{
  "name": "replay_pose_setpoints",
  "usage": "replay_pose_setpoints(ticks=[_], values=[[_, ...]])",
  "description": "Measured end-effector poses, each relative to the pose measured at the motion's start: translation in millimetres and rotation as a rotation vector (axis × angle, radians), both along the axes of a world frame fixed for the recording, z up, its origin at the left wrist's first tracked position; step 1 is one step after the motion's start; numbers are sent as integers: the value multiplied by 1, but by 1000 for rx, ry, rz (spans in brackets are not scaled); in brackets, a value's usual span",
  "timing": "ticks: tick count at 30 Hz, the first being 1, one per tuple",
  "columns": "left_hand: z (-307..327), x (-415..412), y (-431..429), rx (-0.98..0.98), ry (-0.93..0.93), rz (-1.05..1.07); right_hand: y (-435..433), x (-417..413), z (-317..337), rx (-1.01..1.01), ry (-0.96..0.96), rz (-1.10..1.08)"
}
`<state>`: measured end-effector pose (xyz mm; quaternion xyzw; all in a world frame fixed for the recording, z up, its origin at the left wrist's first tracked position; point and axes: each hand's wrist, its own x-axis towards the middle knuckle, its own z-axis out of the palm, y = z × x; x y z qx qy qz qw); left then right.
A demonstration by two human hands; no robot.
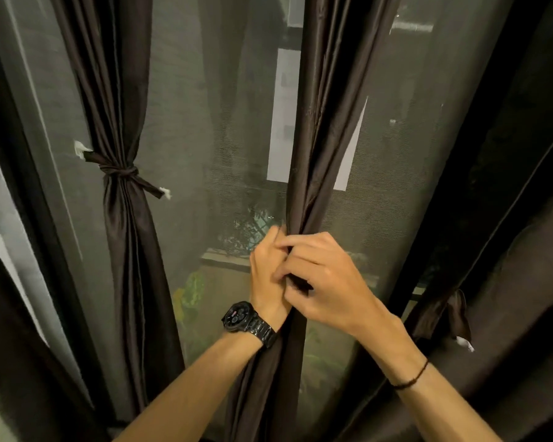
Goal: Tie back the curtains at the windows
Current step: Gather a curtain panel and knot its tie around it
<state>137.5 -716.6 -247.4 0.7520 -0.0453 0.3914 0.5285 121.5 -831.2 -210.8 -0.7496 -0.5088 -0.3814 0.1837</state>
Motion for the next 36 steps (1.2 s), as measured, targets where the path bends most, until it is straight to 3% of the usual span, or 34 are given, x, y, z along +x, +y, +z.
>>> replay_pose_setpoints(ticks=[2,5,8,12,15,19,22,26,29,32,36], values=[[0,-8,2,-28,5,-39,3,3,5,-37,-64,-15],[-7,-9,7,97,89,20,-1,14,10,31,-38,-151],[-5,-12,8,-97,269,-159,-8,26,10,118,74,-192],[-5,-22,15,-386,269,-481,-18,30,8,136,121,-171],[-9,-21,20,-496,235,-524,-27,33,4,143,199,-192],[-9,-17,18,-302,157,-372,-38,43,-5,149,211,-205],[-8,-9,21,-166,61,-342,-38,42,-11,370,353,-169],[-6,-7,15,205,-76,-392,-30,41,-19,628,583,-110],[-4,-9,10,452,-136,-390,-31,42,-21,645,616,-88],[-2,-10,6,726,-264,-229,-36,43,-25,614,631,-76],[6,-10,0,654,-271,-181,-37,44,-29,745,775,9]])
